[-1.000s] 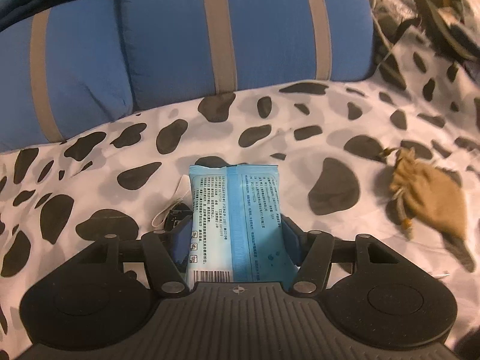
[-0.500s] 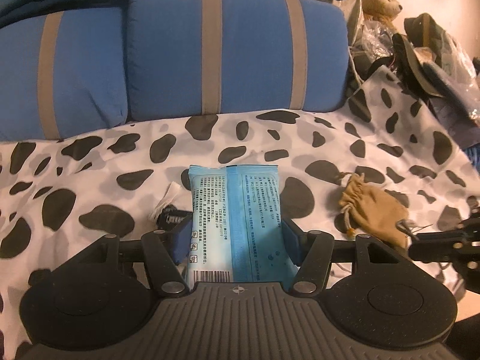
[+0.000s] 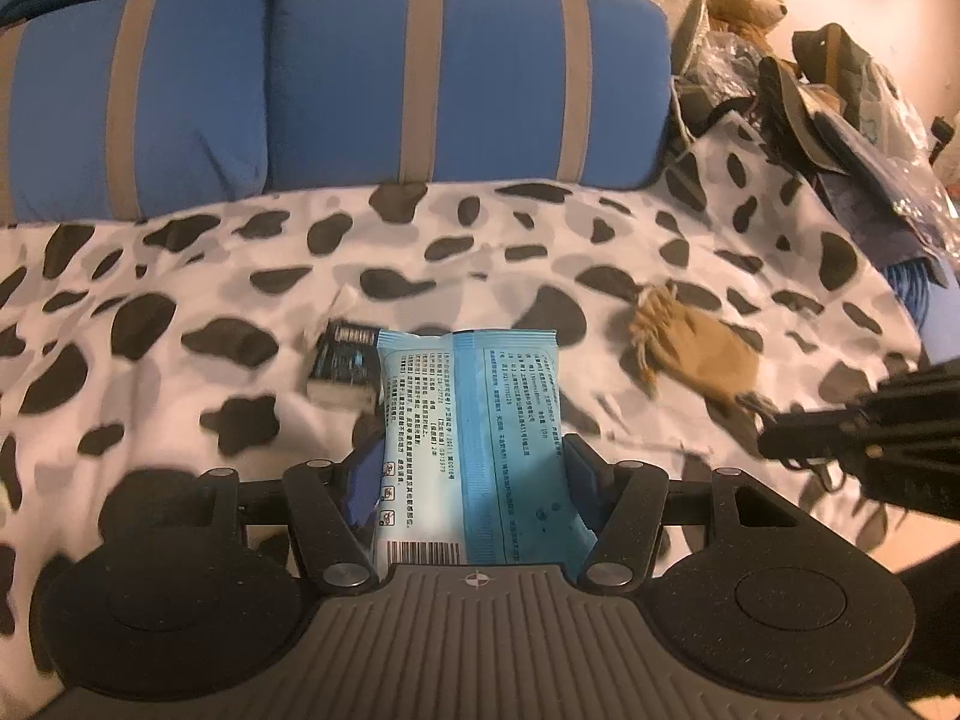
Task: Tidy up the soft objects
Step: 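Carry the blue packet and white cable with both grippers to the cardboard box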
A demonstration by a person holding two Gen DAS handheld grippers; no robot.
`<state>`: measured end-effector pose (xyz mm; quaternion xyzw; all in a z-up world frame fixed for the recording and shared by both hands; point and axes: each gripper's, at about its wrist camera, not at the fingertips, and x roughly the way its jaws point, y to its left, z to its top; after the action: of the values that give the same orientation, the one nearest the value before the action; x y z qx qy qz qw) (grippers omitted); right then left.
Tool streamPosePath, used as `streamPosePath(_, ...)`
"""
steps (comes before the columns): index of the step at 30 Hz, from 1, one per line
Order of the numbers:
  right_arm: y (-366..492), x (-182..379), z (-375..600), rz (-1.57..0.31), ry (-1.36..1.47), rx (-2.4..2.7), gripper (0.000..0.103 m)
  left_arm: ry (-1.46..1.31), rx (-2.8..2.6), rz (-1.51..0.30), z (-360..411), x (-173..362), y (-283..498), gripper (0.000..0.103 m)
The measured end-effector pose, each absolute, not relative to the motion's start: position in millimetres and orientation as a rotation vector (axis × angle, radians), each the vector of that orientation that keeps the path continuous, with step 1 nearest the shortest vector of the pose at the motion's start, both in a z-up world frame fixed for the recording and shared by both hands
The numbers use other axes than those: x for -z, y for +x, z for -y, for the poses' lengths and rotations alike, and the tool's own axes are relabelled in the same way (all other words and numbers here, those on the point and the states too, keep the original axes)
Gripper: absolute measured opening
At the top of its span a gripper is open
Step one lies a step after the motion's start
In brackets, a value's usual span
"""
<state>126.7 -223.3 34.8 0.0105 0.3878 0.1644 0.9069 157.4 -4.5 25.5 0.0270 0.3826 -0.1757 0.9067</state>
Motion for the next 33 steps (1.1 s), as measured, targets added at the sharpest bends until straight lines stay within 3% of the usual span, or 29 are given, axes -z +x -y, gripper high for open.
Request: streamPosePath(33, 27.7, -24.2, 183.0, -0.913, -0.022, -0.477, 0.004, 0.07, 0.465, -1.026, -6.0, 1.5, 30.0, 0.06)
